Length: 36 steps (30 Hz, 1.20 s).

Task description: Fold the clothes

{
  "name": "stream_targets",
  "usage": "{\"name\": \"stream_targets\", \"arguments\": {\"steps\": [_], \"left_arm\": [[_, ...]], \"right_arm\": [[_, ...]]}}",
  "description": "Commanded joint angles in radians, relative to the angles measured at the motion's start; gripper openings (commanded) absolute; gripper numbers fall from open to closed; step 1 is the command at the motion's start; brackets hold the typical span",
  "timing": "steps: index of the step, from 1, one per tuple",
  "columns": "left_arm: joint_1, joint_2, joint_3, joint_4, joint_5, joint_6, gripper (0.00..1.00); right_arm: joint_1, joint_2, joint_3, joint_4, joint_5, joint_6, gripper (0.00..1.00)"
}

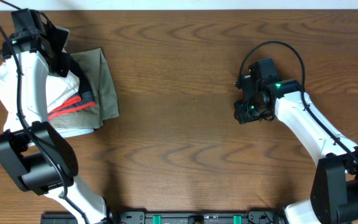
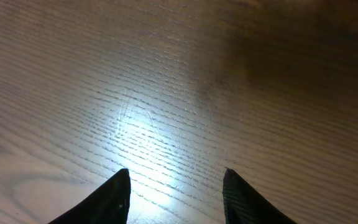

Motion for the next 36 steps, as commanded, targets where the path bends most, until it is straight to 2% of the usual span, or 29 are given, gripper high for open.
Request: {"name": "stream_targets", "arguments": {"steps": [1, 9, 19, 23, 26, 30, 31, 35, 36], "left_arm": [[0.022, 0.052, -0.004, 0.014, -0.022, 0.008, 0.14], [0.070, 0.122, -0.004, 0.173, -0.025, -0.012, 0.15], [0.076, 0.125, -0.003, 0.356, -0.025, -0.029, 0.15], [0.081, 0.124, -0.003, 0.413, -0.036, -0.080, 0.15], [0.092, 0.124, -0.003, 0.478, -0.097, -0.168, 0.15], [0.111, 0.127, -0.003, 0.542, -0.103, -0.275, 0.17], [0.116, 0.129, -0.003, 0.546, -0.103, -0.299, 0.22], [0.127, 0.140, -0.003, 0.515, -0.099, -0.352, 0.24], [0.127, 0.144, -0.003, 0.498, -0.098, -0.352, 0.29]], "right_arm": [[0.005, 0.004, 0.001, -0.002, 0.004, 0.007, 0.47], [0.005, 0.004, 0.001, -0.006, 0.003, 0.008, 0.46], [0.006, 0.004, 0.001, -0.005, 0.003, 0.019, 0.46], [0.006, 0.004, 0.001, -0.005, 0.003, 0.019, 0.46], [0.006, 0.004, 0.001, -0.006, 0.003, 0.019, 0.46], [0.006, 0.004, 0.001, -0.005, 0.003, 0.019, 0.46], [0.006, 0.004, 0.001, -0.005, 0.003, 0.019, 0.46], [0.006, 0.004, 0.001, -0.005, 0.003, 0.019, 0.46], [0.006, 0.004, 0.001, -0.005, 0.003, 0.018, 0.46]]}}
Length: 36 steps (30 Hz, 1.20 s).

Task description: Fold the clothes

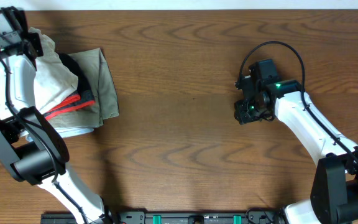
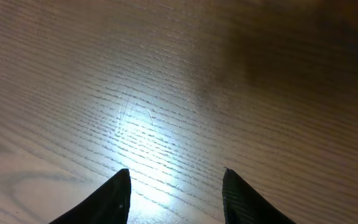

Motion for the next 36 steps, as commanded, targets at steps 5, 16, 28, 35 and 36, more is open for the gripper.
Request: {"name": "stream_targets", "arguments": {"steps": [5, 16, 28, 35, 36], "left_arm": [[0.006, 0.051, -0.003, -0.142, -0.013, -0.075, 0.40], [0.005, 0.023, -0.003, -0.218, -0.014, -0.071, 0.39], [0.021, -0.298, 0.001, -0.183, -0.059, -0.414, 0.52], [0.088, -0.284, -0.025, -0.328, 0.068, -1.339, 0.83], [0.094, -0.262, -0.043, -0.285, 0.126, -1.326, 0.84]], "right_arm": [[0.006, 0.004, 0.001, -0.002, 0.003, 0.018, 0.46], [0.006, 0.004, 0.001, -0.008, 0.003, 0.018, 0.46], [0.005, 0.004, 0.001, -0.011, 0.003, 0.018, 0.46], [0.006, 0.004, 0.001, -0.019, 0.003, 0.018, 0.46], [0.006, 0.004, 0.001, -0.023, 0.003, 0.018, 0.46]]}}
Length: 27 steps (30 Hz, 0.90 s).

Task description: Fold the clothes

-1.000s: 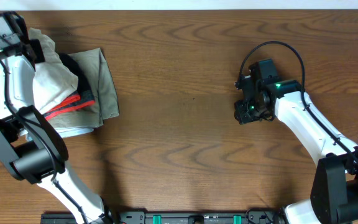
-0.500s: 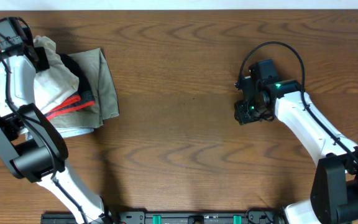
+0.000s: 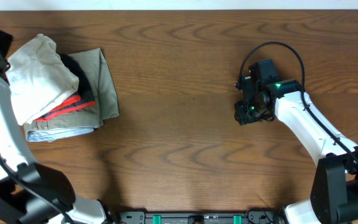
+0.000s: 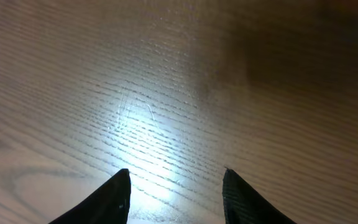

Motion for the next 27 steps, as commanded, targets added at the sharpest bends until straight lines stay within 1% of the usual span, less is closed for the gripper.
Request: {"name": "stream_targets", "arguments": {"steps": [1, 2, 4, 8, 13, 17, 20, 23, 27], "left_arm": [[0.021, 0.091, -0.060, 0.071, 0.173, -0.343, 0.86], [0.029, 0.113, -0.073, 0.102, 0.224, -0.337, 0.88], [0.055, 0.167, -0.089, 0.141, 0.317, -0.337, 0.89], [0.108, 0.281, -0.089, 0.159, 0.425, -0.333, 0.91], [0.142, 0.404, -0.103, 0.159, 0.622, -0.245, 0.91], [0.131, 0.478, -0.109, 0.186, 0.773, -0.089, 0.91], [0.118, 0.478, -0.108, 0.190, 0.784, -0.003, 0.91], [0.111, 0.454, -0.108, 0.196, 0.799, 0.021, 0.91], [0.109, 0.397, -0.107, 0.251, 0.904, 0.063, 0.91]], "right_arm": [[0.006, 0.004, 0.001, -0.011, 0.003, 0.018, 0.47], [0.005, 0.004, 0.001, -0.015, 0.003, 0.017, 0.47], [0.005, 0.004, 0.001, -0.027, 0.004, 0.017, 0.46], [0.006, 0.004, 0.001, -0.053, 0.016, 0.017, 0.46], [0.005, 0.004, 0.001, -0.055, 0.022, 0.017, 0.47], [0.005, 0.004, 0.001, -0.048, 0.022, 0.018, 0.47], [0.005, 0.004, 0.001, -0.049, 0.022, 0.018, 0.47], [0.005, 0.004, 0.001, -0.049, 0.022, 0.018, 0.47], [0.005, 0.004, 0.001, -0.048, 0.022, 0.018, 0.47]]}}
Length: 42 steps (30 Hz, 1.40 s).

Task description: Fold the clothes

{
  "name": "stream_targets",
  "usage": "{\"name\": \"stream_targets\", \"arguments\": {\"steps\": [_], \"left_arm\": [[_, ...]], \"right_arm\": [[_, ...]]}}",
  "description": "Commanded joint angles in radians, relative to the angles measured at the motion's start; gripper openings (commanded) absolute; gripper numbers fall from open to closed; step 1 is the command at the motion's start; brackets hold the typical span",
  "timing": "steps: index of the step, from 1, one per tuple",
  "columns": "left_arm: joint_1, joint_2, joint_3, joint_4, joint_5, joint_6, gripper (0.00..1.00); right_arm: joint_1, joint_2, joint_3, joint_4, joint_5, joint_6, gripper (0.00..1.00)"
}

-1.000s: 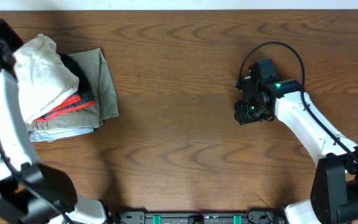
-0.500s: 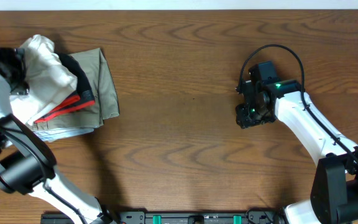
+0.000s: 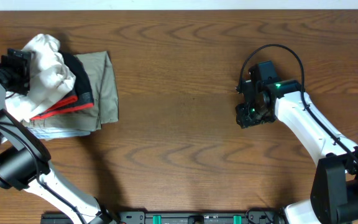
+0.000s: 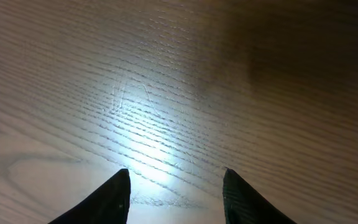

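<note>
A pile of clothes [image 3: 73, 93] lies at the table's left end. A crumpled white garment [image 3: 47, 61] is on top. Under it are a black piece [image 3: 79, 74], a red one [image 3: 61, 109] and a folded olive cloth [image 3: 104, 87]. My left gripper [image 3: 18, 70] is at the white garment's left edge, apparently shut on the bunched cloth, with its fingers hidden. My right gripper [image 3: 252, 115] [image 4: 176, 173] hangs open over bare wood at the right, holding nothing.
The brown wooden table [image 3: 179, 155] stretches between the two arms. A black cable [image 3: 272, 46] loops over the right wrist. The table's far edge runs just behind the pile.
My left gripper was at the far left edge and is now against the left side of the pile. The white garment, then spread flatter, is now bunched up. The right gripper barely shifted.
At first my left gripper was over the back of the pile by the white garment. Then it was at the far left corner with the garment drawn that way. Later the garment lay spread on the pile, and now it is crumpled beside the gripper. The right arm stayed put, open.
</note>
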Motion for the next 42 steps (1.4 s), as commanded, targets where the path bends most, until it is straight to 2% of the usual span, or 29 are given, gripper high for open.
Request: {"name": "stream_targets", "arguments": {"steps": [1, 3, 10, 13, 16, 21, 31, 42], "left_arm": [[-0.048, -0.029, -0.029, 0.019, 0.164, 0.091, 0.91], [-0.052, -0.085, -0.029, 0.021, 0.162, 0.146, 0.95], [-0.103, -0.315, -0.029, -0.051, 0.161, 0.292, 0.98], [-0.143, -0.364, -0.029, -0.133, 0.062, 0.330, 0.99], [-0.181, -0.359, -0.031, -0.224, -0.038, 0.357, 0.98], [-0.218, -0.306, -0.088, -0.265, -0.085, 0.396, 0.98], [-0.223, -0.150, -0.264, -0.262, -0.059, 0.389, 0.98], [-0.227, -0.194, -0.281, -0.201, 0.025, 0.397, 0.98]], "right_arm": [[0.005, 0.004, 0.001, 0.003, 0.010, 0.018, 0.47], [0.005, 0.004, 0.001, 0.004, 0.010, 0.018, 0.47], [0.005, 0.004, 0.001, 0.020, 0.011, 0.017, 0.47], [0.005, 0.004, 0.001, 0.032, 0.011, 0.017, 0.47], [0.005, 0.004, 0.001, 0.034, 0.011, 0.017, 0.47], [0.005, 0.004, 0.001, 0.028, 0.018, 0.002, 0.47], [0.005, 0.004, 0.001, 0.015, 0.021, 0.002, 0.47], [0.005, 0.004, 0.001, 0.022, 0.029, 0.002, 0.48]]}}
